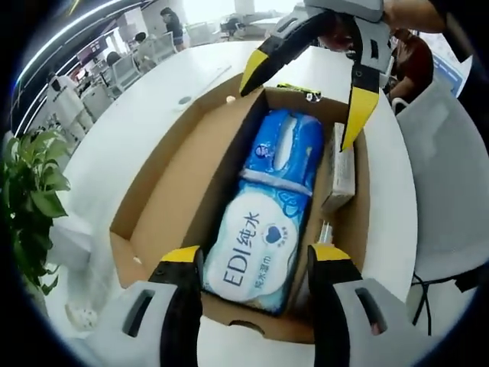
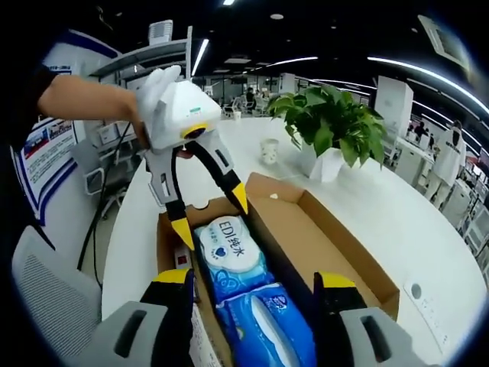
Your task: Operate the shoe box by opening the lid, removing the specified soft item, and placing it in the target area until the item is outside and the box remains undamaged.
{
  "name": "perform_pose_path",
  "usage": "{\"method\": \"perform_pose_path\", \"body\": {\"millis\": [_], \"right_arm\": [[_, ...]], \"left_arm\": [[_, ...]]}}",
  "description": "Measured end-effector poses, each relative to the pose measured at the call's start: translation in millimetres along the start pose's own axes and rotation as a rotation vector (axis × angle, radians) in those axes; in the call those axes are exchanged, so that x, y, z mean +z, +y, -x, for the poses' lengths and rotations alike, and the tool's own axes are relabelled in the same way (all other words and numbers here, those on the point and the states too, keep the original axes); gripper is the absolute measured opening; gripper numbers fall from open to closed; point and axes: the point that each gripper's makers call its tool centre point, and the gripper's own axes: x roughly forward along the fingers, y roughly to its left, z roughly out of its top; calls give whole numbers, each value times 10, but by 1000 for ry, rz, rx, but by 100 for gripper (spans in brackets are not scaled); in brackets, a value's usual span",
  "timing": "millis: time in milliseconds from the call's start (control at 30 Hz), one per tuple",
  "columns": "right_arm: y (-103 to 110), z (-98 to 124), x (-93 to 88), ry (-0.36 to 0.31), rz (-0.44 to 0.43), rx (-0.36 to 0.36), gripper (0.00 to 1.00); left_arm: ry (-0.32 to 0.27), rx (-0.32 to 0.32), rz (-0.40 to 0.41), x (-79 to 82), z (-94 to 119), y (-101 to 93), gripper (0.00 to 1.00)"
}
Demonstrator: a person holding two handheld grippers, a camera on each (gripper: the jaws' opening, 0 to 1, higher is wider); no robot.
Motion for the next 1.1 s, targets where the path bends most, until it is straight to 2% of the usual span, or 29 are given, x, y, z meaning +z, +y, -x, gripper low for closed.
{"method": "perform_pose_path", "body": {"millis": [133, 533, 833, 967, 1100], "right_arm": [[49, -98, -8, -3, 11, 15, 62], [157, -350, -124, 44, 64, 48, 59], [208, -526, -198, 64, 100, 64, 54], [216, -609, -216, 66, 131, 60, 50], [246, -684, -266, 80, 131, 76, 50]], "left_arm": [[-2, -15, -19, 9, -27, -26, 56], [73, -49, -94, -207, -203, -38, 57], [125, -38, -117, -343, -288, 20, 58], [139, -41, -134, -391, -348, 46, 60], [141, -44, -141, -411, -381, 63, 61]]}}
